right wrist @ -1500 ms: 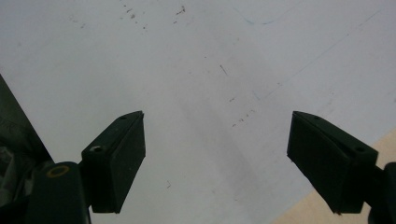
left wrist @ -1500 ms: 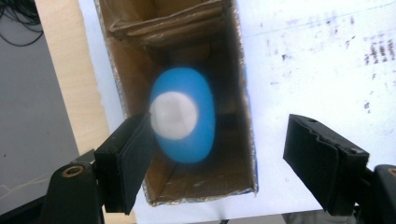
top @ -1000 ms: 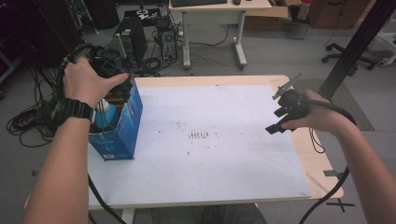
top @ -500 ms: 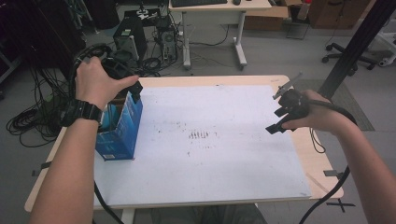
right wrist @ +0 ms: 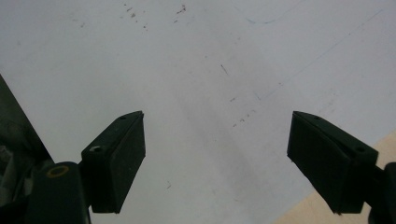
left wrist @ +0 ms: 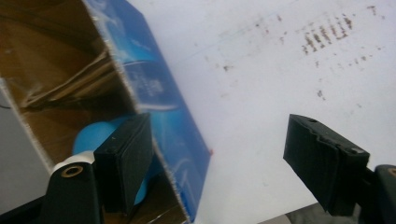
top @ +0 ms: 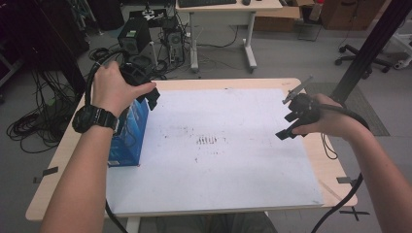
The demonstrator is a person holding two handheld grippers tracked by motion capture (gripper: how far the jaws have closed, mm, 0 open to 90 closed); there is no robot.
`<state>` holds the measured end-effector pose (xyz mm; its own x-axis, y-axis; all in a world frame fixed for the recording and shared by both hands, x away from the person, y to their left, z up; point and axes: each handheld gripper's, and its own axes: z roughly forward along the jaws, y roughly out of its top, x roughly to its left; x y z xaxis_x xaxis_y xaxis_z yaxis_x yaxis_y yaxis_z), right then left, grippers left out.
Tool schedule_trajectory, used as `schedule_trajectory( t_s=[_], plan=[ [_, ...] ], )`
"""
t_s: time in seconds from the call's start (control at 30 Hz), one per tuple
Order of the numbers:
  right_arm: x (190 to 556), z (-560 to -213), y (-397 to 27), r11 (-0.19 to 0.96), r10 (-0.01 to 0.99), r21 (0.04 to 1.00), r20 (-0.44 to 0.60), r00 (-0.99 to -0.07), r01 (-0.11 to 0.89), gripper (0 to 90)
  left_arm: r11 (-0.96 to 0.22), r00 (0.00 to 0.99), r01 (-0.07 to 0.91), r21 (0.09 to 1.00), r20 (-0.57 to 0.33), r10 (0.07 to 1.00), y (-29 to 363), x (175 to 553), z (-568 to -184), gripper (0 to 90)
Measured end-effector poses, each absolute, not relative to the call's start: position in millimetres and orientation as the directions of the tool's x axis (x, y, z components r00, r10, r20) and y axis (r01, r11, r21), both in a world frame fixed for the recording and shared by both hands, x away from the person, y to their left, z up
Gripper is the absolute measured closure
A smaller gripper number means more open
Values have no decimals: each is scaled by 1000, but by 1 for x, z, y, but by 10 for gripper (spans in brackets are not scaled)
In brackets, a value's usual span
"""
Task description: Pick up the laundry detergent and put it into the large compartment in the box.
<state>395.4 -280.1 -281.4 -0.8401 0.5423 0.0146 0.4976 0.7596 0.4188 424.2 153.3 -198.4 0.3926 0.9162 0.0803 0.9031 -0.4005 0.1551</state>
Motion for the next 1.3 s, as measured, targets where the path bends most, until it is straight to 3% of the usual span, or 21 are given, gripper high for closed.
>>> schedule_trajectory(
  t_s=[0.17, 0.3, 0.37, 1.3],
  plan=[
    [395, -280, -280, 759, 542, 422, 12, -840, 496, 195, -402, 398, 900, 169, 61, 916, 152, 424, -201, 239],
    [394, -280, -280, 760, 542, 421, 12, -840, 496, 195, -357, 358, 927, 114, 16, 934, 152, 426, -206, 162],
    [394, -280, -279, 760, 542, 421, 11, -840, 496, 195, -380, 377, 918, 115, 46, 925, 150, 425, -207, 193],
    [395, -280, -276, 766, 535, 418, 7, -845, 489, 195, -495, 492, 861, 115, 56, 869, 98, 418, -216, 176]
  ],
)
